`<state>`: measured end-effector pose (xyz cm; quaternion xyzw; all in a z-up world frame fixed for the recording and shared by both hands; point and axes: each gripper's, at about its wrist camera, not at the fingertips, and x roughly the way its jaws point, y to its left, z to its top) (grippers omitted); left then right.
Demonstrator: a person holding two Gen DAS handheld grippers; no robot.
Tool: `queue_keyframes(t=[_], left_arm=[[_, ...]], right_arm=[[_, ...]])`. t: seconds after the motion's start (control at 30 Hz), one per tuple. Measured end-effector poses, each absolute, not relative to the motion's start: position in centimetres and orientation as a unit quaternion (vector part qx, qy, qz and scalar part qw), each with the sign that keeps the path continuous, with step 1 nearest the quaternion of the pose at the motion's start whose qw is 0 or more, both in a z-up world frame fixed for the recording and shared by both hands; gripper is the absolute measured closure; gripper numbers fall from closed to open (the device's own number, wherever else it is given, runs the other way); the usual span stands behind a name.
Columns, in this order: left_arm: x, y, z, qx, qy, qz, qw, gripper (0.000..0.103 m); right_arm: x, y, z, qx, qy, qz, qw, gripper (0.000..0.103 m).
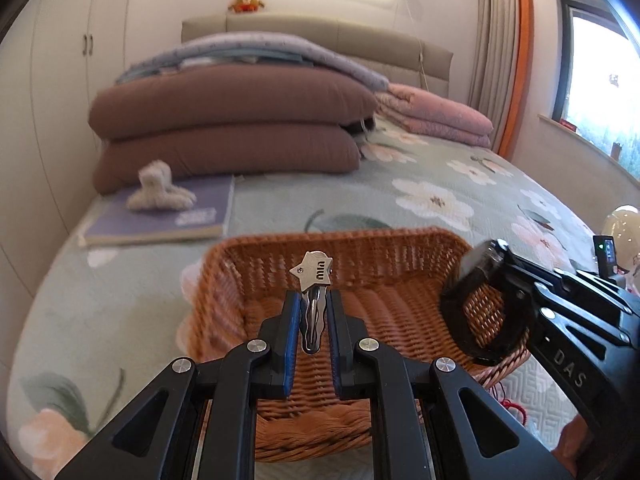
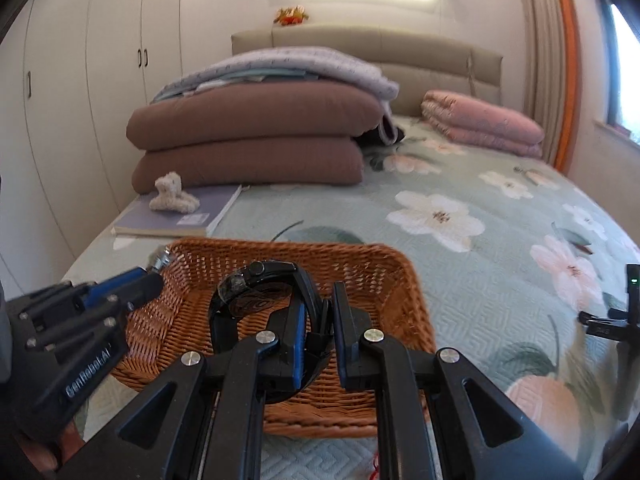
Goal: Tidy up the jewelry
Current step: 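Carry the clip and watch into the wicker basket and open both tools, then lift both tools out of the basket back toward the remaining jewelry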
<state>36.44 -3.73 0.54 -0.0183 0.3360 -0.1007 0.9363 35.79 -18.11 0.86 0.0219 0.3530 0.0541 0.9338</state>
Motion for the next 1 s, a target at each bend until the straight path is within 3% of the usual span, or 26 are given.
queue_keyframes(t=[0.33, 0.7, 0.77, 0.87, 1.0], left_arm=[[39.2, -4.5, -3.2, -0.04, 0.407, -0.099, 0.907, 0.09], [39.4, -5.0, -4.5, -0.037, 0.419, -0.1, 0.902, 0.089], [39.1, -5.1, -4.3, -0.036, 0.413, -0.099, 0.905, 0.083], [38.6, -4.9, -4.1, -0.041, 0.404, -0.11, 0.907, 0.071], [36.9, -4.0, -2.4, -0.057, 0.376, -0.125, 0.916, 0.067]], right_arm=[[39.5, -18.1, -3.6, 0.05, 0.453, 0.08, 0.886, 0.089], [40.3, -18.0, -5.2, 0.053, 0.483, 0.076, 0.871, 0.088], [40.3, -18.1, -5.2, 0.063, 0.484, 0.079, 0.869, 0.08], [40.0, -18.7, -4.6, 0.074, 0.47, 0.081, 0.876, 0.078], [38.6, -19.3, -2.6, 0.078, 0.436, 0.086, 0.892, 0.078]])
